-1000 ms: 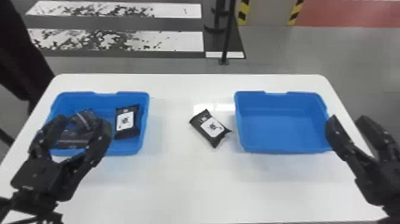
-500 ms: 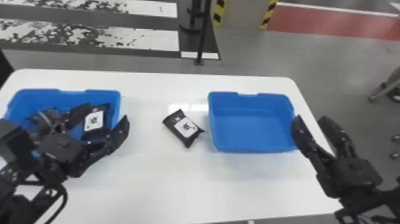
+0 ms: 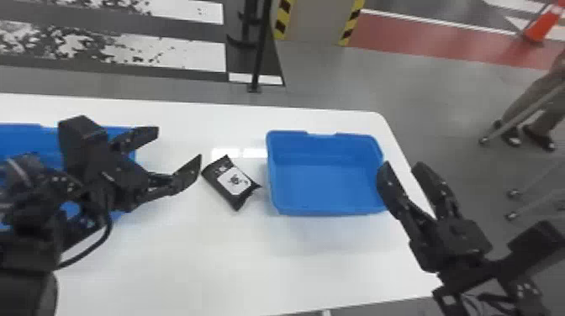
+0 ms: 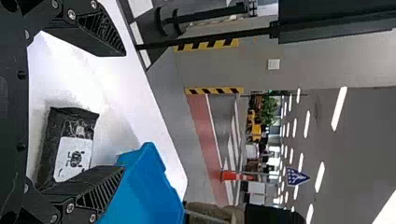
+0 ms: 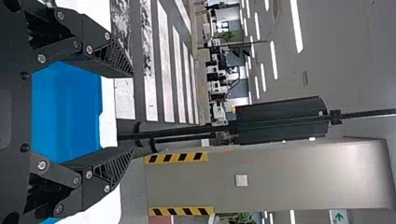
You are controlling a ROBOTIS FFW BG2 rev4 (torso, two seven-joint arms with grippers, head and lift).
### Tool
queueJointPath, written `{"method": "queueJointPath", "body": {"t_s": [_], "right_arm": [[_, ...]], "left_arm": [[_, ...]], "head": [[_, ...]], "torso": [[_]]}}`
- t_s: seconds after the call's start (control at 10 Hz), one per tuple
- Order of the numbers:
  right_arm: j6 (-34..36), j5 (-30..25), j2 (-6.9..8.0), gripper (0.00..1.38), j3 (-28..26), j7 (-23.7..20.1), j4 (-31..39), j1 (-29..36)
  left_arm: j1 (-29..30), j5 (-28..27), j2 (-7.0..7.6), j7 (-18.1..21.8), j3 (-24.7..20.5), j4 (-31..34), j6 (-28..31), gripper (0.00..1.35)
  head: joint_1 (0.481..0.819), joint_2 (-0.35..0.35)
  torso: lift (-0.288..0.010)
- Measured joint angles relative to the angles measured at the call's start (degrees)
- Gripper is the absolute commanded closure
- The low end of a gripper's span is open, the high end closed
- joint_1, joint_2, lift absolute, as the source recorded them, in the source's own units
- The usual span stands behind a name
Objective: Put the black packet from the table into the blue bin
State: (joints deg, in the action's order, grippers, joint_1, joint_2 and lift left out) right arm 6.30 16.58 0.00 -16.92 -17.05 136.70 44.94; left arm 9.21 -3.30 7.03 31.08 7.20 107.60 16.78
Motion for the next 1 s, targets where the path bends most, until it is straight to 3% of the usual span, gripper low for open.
{"method": "queueJointPath", "body": {"t_s": [0.2, 0.5, 1.0], "right_arm": [[-0.02, -0.01, 0.00, 0.51, 0.13, 0.00, -0.21, -0.41], [-0.05, -0.01, 0.00, 0.51, 0.31, 0.00, -0.65, -0.84], [-0.10, 0.10, 0.00, 0.51, 0.79, -0.09, -1.47, -1.71]], "left_arm": [[-4.95, -3.58, -0.34, 0.31, 4.21, -4.77, 0.90, 0.17], [-12.69, -4.68, -0.13, 0.29, 13.39, -15.05, 1.75, 0.17], [-20.81, -10.42, -1.93, 0.19, 17.96, -26.66, 4.58, 0.17]], "head": [[0.695, -0.293], [0.695, -0.350], [0.695, -0.350]], "torso": [[-0.110], [-0.110], [-0.110]]}}
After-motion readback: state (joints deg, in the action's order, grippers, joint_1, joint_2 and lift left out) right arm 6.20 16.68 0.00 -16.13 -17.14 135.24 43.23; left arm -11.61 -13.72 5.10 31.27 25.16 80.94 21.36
